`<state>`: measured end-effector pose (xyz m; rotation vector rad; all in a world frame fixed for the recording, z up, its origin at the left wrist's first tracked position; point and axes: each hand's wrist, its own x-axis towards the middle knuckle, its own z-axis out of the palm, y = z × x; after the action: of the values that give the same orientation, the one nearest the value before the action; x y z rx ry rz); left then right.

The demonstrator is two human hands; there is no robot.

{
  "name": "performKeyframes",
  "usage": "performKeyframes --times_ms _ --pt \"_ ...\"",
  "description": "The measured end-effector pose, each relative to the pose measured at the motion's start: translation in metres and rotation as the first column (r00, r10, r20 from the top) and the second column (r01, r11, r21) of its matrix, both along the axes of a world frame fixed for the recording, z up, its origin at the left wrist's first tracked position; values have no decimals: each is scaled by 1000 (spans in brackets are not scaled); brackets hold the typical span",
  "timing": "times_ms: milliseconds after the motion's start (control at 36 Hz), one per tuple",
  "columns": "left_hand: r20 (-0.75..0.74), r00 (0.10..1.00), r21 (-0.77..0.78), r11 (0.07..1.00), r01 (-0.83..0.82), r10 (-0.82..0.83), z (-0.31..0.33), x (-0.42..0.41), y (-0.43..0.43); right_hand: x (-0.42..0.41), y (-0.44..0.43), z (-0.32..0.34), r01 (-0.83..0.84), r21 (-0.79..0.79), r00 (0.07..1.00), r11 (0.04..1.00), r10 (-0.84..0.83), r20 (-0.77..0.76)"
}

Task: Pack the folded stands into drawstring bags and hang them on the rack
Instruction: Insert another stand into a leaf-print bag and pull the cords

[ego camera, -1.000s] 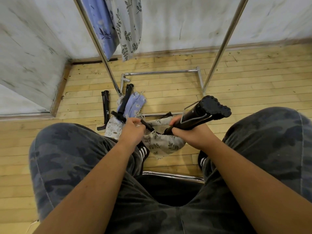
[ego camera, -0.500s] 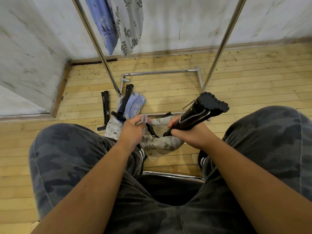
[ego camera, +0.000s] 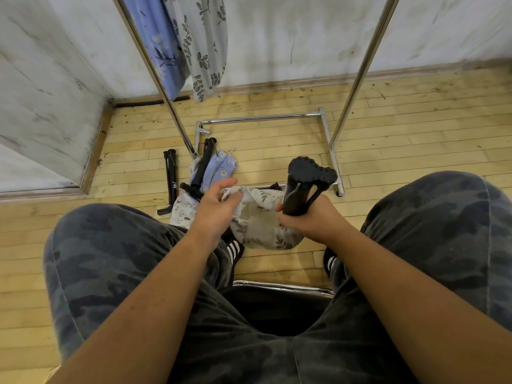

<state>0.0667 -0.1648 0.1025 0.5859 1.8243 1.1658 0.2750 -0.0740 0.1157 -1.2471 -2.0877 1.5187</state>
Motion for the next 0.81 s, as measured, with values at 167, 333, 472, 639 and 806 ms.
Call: performKeyframes --times_ms 167,333,472,639,806 --pt "-22 985 -96 981 170 -173 -1 6 -1 1 4 0 98 -23 995 995 -99 -32" --pt "-84 923 -147 921 360 -374 0 13 -2 0 5 1 102 -44 992 994 -105 -64" --pt "-156 865 -93 879 468 -477 -1 16 -3 -3 2 7 -69 10 988 998 70 -140" --pt "-393 714 -58 791 609 -579 -6 26 -6 -3 -1 6 -156 -13 971 988 151 -183" --pt "-485 685 -55 800 597 -544 -7 28 -3 -5 -1 6 -149 -19 956 989 139 -259"
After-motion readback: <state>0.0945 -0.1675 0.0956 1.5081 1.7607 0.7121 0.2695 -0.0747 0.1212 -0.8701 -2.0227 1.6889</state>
